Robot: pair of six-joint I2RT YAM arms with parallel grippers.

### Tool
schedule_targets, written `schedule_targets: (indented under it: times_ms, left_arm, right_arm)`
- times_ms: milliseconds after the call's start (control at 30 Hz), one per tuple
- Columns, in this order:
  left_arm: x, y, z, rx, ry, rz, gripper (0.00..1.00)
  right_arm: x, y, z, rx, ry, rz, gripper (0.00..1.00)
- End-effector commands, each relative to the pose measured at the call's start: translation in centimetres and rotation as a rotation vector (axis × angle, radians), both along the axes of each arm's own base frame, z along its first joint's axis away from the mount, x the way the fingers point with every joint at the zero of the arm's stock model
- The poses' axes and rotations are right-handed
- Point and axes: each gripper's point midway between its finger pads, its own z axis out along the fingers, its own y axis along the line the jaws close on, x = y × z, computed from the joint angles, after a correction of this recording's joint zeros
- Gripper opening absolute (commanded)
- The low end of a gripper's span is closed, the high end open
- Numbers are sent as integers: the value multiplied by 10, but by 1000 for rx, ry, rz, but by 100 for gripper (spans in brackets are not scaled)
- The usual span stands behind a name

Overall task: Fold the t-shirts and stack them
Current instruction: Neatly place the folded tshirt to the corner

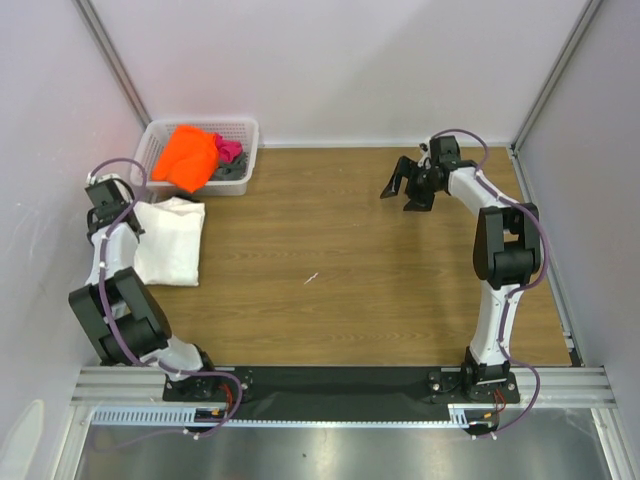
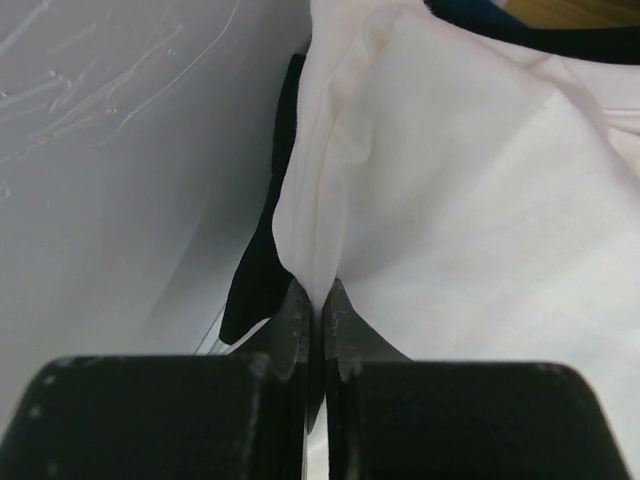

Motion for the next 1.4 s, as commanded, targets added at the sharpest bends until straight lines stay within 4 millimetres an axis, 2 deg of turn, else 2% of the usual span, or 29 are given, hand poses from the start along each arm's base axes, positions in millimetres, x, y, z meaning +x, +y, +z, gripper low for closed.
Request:
schedule_targets:
  times_ms: [0, 133, 233, 333, 400, 433, 500, 533, 567, 633, 733, 900, 967, 1000, 1033, 1067, 1133, 1167, 1200, 1233, 1267, 1300, 1367]
  left_arm:
    - [0, 30, 7, 99, -54, 123, 0]
    - [-2, 40, 1, 118, -79, 169, 0]
    - [4, 44, -2, 110, -101, 171, 1]
    - [9, 49, -10, 95, -80, 192, 7]
    - [9, 50, -15, 85, -62, 204, 17]
    - [11, 49, -15, 74, -67, 202, 35]
    - [12, 46, -11, 71, -86, 192, 47]
    - [12, 46, -9, 68, -101, 197, 62]
    - [12, 45, -5, 71, -110, 194, 68]
    - [13, 42, 10, 77, -148, 179, 73]
    - [21, 28, 30, 27, -232, 133, 77]
    - [31, -13, 81, 28, -343, 13, 84]
    - [33, -27, 94, 30, -358, -22, 95]
    - [37, -40, 106, 30, -387, -59, 100]
    - [40, -47, 110, 18, -402, -79, 100]
    - [43, -54, 112, -1, -415, -101, 100]
    - [53, -68, 114, -72, -464, -121, 100]
    - [56, -73, 112, -101, -480, -132, 100]
    - [61, -79, 100, -155, -488, -118, 100]
    - [66, -81, 98, -171, -507, -112, 100]
    - [70, -84, 92, -196, -509, -106, 100]
    - [73, -89, 84, -244, -519, -82, 100]
    - [80, -95, 66, -300, -525, -77, 100]
  right_arm:
    - [10, -2, 13, -10, -32, -3, 91]
    - [10, -3, 15, -13, -35, -2, 90]
    - [11, -2, 18, -15, -37, -6, 91]
    - [12, -1, 23, -16, -43, -4, 91]
    - [12, -1, 26, -20, -51, -5, 91]
    - [12, 0, 29, -20, -58, -2, 91]
    - [12, 1, 35, -19, -70, 2, 93]
    - [14, 0, 38, -19, -79, 3, 94]
    - [14, 0, 41, -17, -85, 6, 94]
    - [14, 2, 50, -9, -102, 15, 95]
    - [17, 8, 73, 13, -158, 36, 99]
    - [23, 12, 112, 33, -267, 49, 100]
    - [25, 8, 130, 24, -319, 34, 100]
    - [25, 6, 135, 19, -335, 26, 100]
    - [26, 5, 141, 13, -350, 15, 100]
    - [28, -1, 153, 3, -388, -10, 100]
    - [27, -7, 157, -9, -411, -30, 100]
    - [27, -12, 171, -24, -463, -55, 100]
    - [27, -16, 173, -33, -481, -70, 100]
    - [22, -19, 165, -43, -475, -80, 100]
    - [23, -23, 169, -56, -503, -103, 100]
    - [18, -26, 182, -57, -536, -119, 100]
    - [13, -35, 177, -85, -541, -159, 100]
